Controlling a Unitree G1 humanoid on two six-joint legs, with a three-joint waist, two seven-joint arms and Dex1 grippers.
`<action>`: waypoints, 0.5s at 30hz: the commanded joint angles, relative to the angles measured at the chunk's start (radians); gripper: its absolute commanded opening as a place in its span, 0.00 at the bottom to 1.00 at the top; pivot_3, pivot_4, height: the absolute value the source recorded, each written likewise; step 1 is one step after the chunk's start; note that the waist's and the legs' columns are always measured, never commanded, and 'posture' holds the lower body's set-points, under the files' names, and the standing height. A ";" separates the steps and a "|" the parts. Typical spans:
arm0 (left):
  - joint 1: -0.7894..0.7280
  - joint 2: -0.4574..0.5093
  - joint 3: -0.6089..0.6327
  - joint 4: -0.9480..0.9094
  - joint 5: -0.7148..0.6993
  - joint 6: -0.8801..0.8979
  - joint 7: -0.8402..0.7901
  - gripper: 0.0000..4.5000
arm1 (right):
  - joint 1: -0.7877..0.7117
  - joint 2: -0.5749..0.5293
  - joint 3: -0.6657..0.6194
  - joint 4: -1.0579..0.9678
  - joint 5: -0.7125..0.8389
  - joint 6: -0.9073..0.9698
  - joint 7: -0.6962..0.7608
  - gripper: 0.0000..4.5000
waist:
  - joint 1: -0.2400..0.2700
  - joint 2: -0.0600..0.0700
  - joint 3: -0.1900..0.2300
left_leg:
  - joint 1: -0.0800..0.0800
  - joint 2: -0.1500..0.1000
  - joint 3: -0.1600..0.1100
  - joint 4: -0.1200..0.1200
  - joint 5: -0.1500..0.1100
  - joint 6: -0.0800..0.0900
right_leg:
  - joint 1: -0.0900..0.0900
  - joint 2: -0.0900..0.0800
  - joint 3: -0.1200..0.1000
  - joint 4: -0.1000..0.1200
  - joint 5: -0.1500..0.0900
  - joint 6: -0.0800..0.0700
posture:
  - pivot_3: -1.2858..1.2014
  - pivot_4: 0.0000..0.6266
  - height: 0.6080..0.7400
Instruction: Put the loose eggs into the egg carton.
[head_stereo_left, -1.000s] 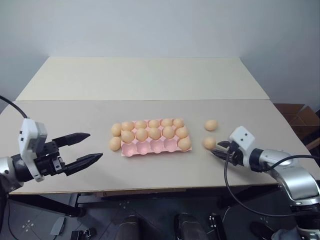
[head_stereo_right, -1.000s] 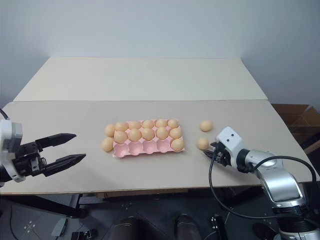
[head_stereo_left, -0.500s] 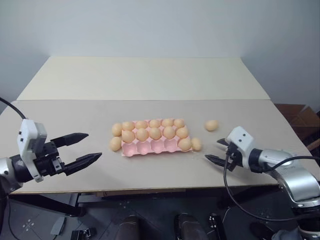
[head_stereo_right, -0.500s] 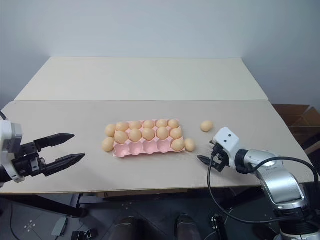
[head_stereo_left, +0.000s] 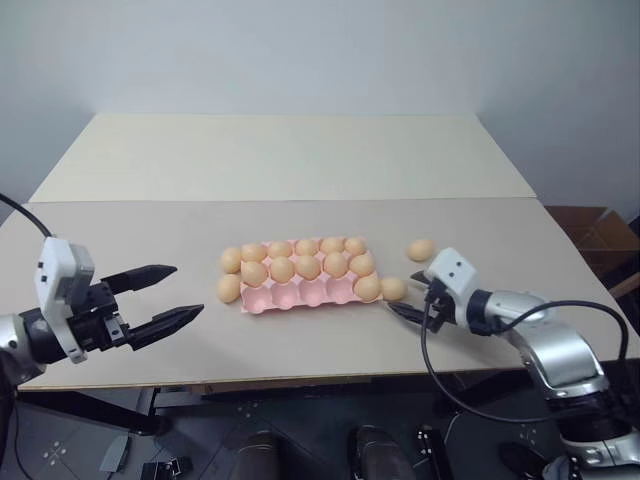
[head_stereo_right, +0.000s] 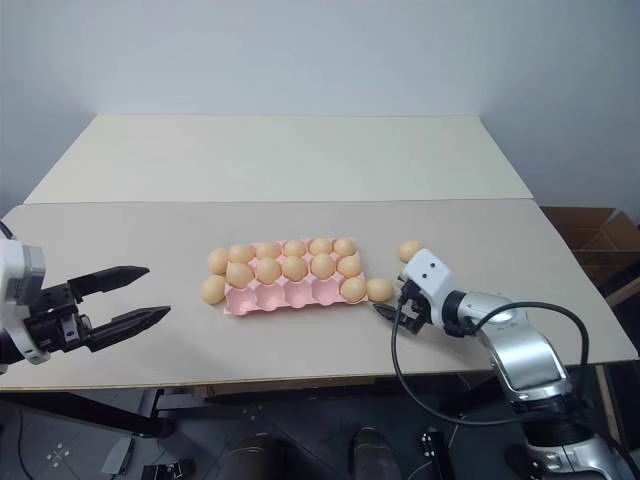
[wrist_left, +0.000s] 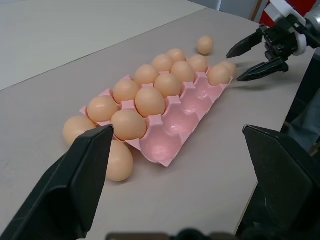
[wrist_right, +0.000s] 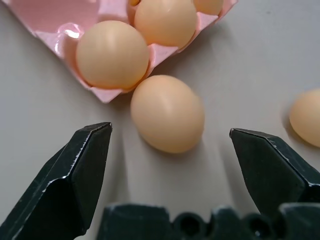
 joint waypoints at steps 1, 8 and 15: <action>-0.009 0.005 0.009 -0.017 0.005 -0.025 0.000 1.00 | -0.051 0.029 0.017 0.066 -0.036 -0.066 -0.013 0.94 | -0.002 0.000 0.000 | 0.000 0.000 0.000 0.000 0.000 0.000 | 0.000 0.000 0.000 0.000 0.000 0.000 | 0.52 0.24 1.00; 0.003 0.002 0.030 -0.024 0.003 -0.023 0.003 1.00 | -0.065 0.037 0.003 0.083 -0.029 -0.089 0.010 0.48 | -0.003 0.000 0.000 | -0.001 0.000 0.000 0.000 0.000 0.000 | 0.000 0.000 0.000 0.000 0.003 -0.001 | 0.52 0.24 1.00; 0.005 -0.001 0.027 -0.023 0.009 -0.031 0.008 1.00 | -0.001 -0.062 -0.086 -0.098 0.028 -0.038 0.054 0.46 | 0.000 0.000 0.000 | -0.001 0.000 0.000 0.000 0.000 0.000 | 0.000 0.000 0.000 0.000 0.003 -0.001 | 0.52 0.24 1.00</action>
